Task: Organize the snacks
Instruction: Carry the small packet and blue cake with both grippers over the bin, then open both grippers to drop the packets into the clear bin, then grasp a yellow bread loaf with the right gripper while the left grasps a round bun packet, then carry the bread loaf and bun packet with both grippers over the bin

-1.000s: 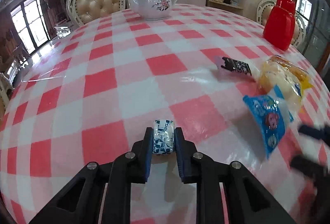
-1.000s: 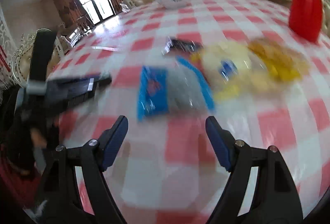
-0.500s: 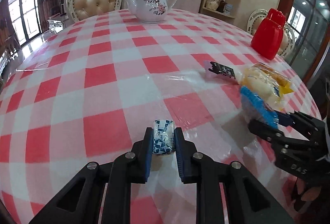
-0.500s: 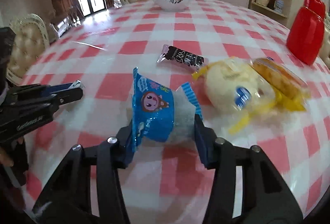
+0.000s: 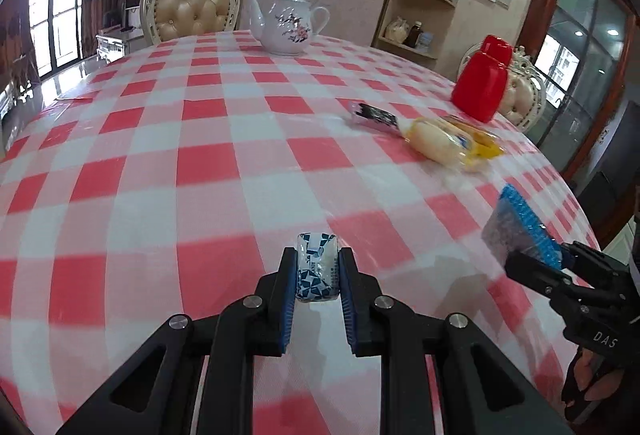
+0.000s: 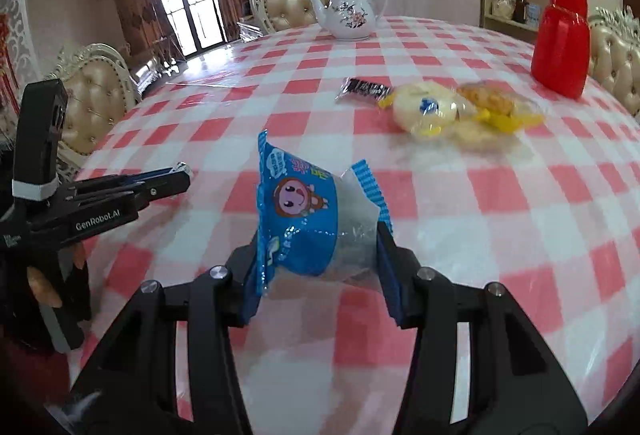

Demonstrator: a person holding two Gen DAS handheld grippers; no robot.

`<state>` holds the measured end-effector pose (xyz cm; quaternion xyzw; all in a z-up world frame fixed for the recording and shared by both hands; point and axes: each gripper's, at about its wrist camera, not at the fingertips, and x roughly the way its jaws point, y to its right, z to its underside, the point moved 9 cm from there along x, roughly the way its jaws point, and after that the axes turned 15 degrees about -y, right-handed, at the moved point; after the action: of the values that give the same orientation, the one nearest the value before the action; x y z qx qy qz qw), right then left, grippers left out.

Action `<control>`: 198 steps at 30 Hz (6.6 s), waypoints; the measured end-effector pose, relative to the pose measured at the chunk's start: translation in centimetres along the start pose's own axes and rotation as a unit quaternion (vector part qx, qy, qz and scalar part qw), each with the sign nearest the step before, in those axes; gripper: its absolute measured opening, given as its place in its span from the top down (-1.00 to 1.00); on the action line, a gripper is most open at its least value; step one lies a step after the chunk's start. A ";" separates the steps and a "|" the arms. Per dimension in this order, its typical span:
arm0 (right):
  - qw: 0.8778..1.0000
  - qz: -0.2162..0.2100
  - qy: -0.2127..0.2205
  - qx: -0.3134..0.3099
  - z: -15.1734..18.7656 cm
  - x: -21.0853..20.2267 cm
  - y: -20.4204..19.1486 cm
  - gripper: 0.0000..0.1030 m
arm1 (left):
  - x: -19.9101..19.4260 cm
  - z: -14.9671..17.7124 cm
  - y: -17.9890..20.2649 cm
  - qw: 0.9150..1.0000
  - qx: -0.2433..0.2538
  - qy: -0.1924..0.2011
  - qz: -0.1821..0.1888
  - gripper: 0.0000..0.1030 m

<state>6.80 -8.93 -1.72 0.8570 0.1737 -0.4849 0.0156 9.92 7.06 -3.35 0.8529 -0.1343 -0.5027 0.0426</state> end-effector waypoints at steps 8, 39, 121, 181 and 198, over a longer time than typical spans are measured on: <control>0.999 -0.023 0.022 -0.003 3.2 -3.0 -2.3 -0.03 | -3.3 5.1 2.1 1.000 0.010 0.019 -0.018 0.59; 0.984 -0.077 0.033 -0.156 9.1 -6.1 -22.3 -0.03 | -17.1 18.6 -8.8 0.987 -0.053 0.084 -0.124 0.59; 0.995 0.055 -0.085 0.010 -15.2 9.8 20.7 -0.67 | 8.0 -6.9 7.4 0.974 -0.181 -0.020 0.132 -0.68; 0.998 -0.031 0.034 0.038 3.3 -4.3 7.0 0.02 | -0.7 1.6 8.9 0.995 -0.032 0.019 -0.093 -0.26; 0.993 -0.093 0.025 -0.069 5.6 -3.6 -12.0 0.02 | -11.4 11.8 -2.7 0.984 -0.095 0.073 -0.133 -0.26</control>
<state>-3.24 0.21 0.03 0.8455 0.2865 -0.4499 0.0251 -5.06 13.45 -0.10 0.8895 0.0324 -0.4511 0.0661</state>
